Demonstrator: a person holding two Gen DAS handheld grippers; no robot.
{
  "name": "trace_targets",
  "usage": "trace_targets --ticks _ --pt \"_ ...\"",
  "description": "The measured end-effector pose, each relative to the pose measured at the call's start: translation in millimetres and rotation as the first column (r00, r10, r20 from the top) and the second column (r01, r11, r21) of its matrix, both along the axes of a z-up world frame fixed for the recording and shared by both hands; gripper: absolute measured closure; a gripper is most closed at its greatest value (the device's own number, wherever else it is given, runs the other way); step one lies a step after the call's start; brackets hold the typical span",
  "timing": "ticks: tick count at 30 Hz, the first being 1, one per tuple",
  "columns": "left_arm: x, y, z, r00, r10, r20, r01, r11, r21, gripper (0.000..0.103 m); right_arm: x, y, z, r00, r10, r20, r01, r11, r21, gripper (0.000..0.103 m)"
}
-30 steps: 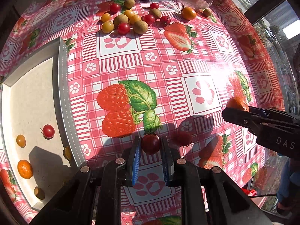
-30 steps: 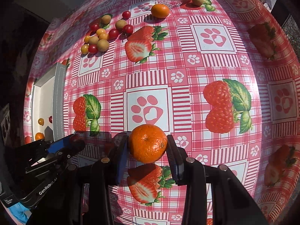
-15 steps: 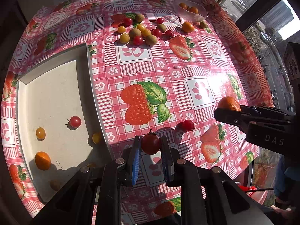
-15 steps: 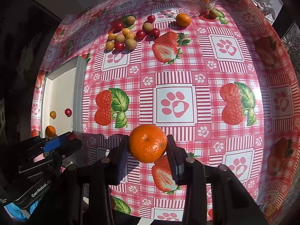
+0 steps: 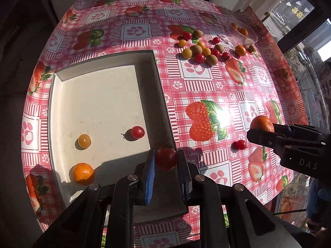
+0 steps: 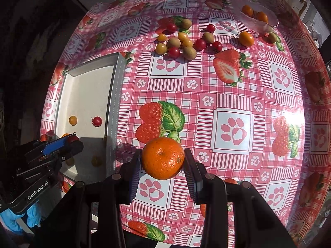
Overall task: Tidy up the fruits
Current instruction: 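Carry both fruits into the white tray and open both grippers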
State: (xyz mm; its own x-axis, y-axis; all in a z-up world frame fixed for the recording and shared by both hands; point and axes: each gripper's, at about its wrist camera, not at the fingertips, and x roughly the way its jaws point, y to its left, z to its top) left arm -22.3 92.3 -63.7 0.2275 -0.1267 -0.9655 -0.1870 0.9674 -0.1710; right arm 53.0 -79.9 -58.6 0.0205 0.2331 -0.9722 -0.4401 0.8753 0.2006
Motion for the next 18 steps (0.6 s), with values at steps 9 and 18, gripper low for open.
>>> trace_targets --ticks 9,18 --pt "-9.2 39.9 -6.6 0.997 0.081 -0.003 -0.081 0.997 0.019 0.081 -6.9 47.9 -8.4 0.995 0.092 -0.021 -0.093 0.996 -0.011 0.060" --pt "-11.8 70.1 -12.4 0.991 0.136 0.001 -0.135 0.990 0.047 0.081 -10.1 81.7 -9.5 0.987 0.161 -0.029 -0.161 0.987 -0.011 0.060"
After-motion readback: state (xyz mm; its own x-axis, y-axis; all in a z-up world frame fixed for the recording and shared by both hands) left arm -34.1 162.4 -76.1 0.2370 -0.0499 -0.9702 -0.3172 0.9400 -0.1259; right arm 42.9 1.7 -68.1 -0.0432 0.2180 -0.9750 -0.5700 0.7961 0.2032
